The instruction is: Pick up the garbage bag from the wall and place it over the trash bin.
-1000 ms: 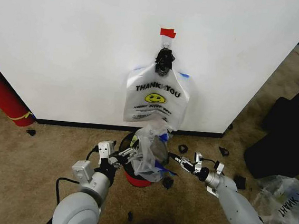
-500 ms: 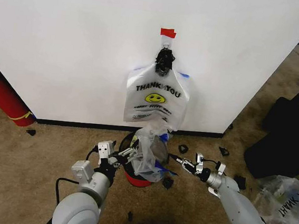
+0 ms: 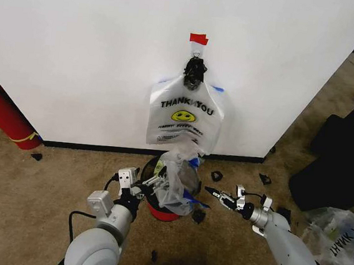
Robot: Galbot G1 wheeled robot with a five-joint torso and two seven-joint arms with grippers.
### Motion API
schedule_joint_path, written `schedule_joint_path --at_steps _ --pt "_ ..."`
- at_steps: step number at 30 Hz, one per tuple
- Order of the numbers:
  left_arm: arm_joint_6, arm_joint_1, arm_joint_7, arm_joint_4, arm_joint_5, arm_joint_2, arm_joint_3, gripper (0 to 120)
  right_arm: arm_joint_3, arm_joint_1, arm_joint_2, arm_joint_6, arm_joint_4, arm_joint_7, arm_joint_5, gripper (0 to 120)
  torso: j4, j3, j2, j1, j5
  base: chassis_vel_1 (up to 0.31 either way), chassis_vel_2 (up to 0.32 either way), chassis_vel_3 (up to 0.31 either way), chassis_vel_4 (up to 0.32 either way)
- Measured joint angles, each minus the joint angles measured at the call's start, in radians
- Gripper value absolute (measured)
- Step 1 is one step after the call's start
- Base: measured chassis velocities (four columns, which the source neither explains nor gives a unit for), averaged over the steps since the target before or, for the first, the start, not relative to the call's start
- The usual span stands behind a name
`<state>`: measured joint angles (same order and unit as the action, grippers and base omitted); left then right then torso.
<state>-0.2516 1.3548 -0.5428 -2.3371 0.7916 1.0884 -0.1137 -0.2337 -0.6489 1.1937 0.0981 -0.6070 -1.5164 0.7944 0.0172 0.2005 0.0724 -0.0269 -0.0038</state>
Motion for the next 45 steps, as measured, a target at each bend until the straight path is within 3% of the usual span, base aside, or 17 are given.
schedule_joint_path --at_steps 10,13,25,45 --pt "0.0 0.006 0.0 -0.008 0.001 -0.004 -0.009 100 0.017 0.043 0.022 0.002 0.031 -0.009 -0.039 57 0.0 0.0 0.0 0.0 -0.0001 0.0 0.0 0.0 0.0" --pt "0.0 0.004 0.0 -0.008 0.003 -0.005 -0.01 100 0.019 0.046 0.027 -0.002 0.037 -0.011 -0.049 50 0.0001 0.0 0.0 0.0 -0.0002 0.0 0.0 0.0 0.0" --pt "0.0 -0.001 -0.007 0.0 0.011 -0.001 -0.009 100 0.019 0.048 0.034 -0.001 0.042 -0.014 -0.048 1 0.0 0.0 0.0 0.0 -0.0001 0.0 0.0 0.0 0.0" --pt "0.0 0.0 -0.011 -0.001 0.014 0.005 -0.007 100 0.005 0.007 0.0 -0.038 0.022 -0.002 -0.092 0 0.0002 0.0 0.0 0.0 -0.0001 0.0 0.0 0.0 0.0"
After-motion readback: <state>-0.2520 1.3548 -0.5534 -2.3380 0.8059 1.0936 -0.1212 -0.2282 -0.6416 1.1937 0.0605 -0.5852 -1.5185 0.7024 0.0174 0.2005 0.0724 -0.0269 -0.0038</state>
